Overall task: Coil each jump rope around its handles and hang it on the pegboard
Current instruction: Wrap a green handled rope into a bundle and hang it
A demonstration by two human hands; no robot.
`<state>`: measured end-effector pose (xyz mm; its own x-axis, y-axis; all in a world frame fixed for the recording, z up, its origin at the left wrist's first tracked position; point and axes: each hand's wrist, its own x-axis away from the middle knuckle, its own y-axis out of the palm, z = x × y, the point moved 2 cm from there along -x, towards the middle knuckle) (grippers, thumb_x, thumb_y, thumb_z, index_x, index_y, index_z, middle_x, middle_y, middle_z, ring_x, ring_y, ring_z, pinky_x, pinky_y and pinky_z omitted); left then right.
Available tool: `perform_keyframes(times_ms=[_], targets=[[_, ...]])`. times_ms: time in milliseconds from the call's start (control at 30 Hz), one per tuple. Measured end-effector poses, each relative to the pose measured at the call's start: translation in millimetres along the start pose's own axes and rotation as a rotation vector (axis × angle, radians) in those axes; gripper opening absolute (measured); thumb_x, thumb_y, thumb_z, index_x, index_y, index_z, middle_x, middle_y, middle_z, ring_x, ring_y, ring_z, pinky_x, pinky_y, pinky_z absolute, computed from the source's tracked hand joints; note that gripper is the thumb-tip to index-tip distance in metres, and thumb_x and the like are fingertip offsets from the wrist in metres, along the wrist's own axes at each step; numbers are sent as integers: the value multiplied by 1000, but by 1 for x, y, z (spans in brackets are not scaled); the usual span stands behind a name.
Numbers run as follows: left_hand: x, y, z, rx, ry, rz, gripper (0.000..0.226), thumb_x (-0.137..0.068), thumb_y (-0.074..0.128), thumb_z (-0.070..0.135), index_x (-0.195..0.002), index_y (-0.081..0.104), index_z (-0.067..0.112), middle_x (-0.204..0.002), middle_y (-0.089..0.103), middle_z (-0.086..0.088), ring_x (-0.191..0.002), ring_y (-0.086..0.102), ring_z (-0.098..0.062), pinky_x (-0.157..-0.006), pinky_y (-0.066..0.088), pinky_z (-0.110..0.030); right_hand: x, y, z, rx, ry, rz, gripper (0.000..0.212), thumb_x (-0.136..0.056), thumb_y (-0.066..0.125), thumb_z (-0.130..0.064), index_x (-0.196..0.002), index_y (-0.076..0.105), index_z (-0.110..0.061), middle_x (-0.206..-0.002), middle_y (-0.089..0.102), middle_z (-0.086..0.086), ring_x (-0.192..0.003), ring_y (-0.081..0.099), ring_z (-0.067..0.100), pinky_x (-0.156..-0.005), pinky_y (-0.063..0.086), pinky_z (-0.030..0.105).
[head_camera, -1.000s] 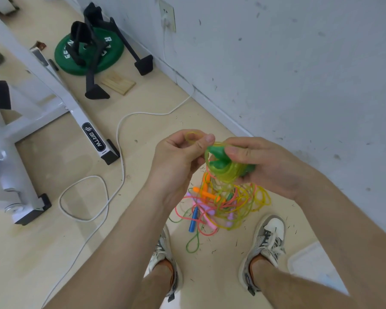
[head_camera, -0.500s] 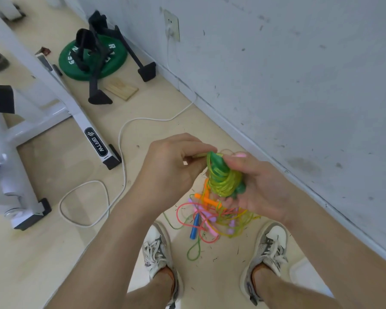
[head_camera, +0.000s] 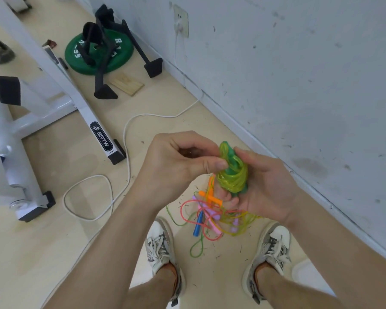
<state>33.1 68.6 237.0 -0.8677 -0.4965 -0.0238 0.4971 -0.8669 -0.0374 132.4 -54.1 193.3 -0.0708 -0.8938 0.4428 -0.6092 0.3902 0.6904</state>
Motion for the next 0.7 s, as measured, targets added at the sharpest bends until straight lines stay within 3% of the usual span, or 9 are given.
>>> perform_keyframes(times_ms=[167,233,333,400,600,700], targets=[[-3,2,-10,187,-13,9,4,-79,67,13,-77,69,15,-72,66,4,-64,58,-11,-62,45,-22,0,2,2,-136,-11,-148,37,-72,75,-38,-92,68,-8,-77,61,7,-66,56,21,-55,35,28],[-3,-1,-11,-14,23,54,8,-82,60,8,-79,66,13,-69,66,5,-63,62,-9,-61,49,-21,0,1,3,-145,6,-139,39,-71,77,-39,-91,68,-6,-75,61,8,-65,56,21,-55,35,27],[-2,-2,-10,-461,215,42,11,-82,60,4,-81,68,11,-69,64,6,-67,64,-8,-62,53,-28,-1,0,5,-126,18,-88,37,-69,76,-39,-87,70,-7,-73,62,7,-62,58,21,-54,35,26],[-3,-3,-9,-616,323,30,11,-82,60,1,-81,68,7,-73,63,5,-70,62,-9,-64,51,-30,0,0,5,-113,27,-42,37,-70,71,-40,-86,69,-7,-71,62,8,-60,57,21,-53,34,25],[-5,-1,-7,-802,419,6,14,-80,56,-1,-82,69,5,-74,62,2,-71,56,-13,-64,48,-30,2,3,3,-37,5,50,34,-79,58,-40,-79,69,-7,-66,60,9,-56,54,21,-55,29,26],[-5,-2,-8,-754,389,19,15,-80,56,-1,-82,69,5,-75,62,2,-71,59,-13,-63,49,-32,2,4,4,-23,-1,53,35,-82,53,-40,-76,71,-9,-68,61,8,-56,53,21,-56,29,25]])
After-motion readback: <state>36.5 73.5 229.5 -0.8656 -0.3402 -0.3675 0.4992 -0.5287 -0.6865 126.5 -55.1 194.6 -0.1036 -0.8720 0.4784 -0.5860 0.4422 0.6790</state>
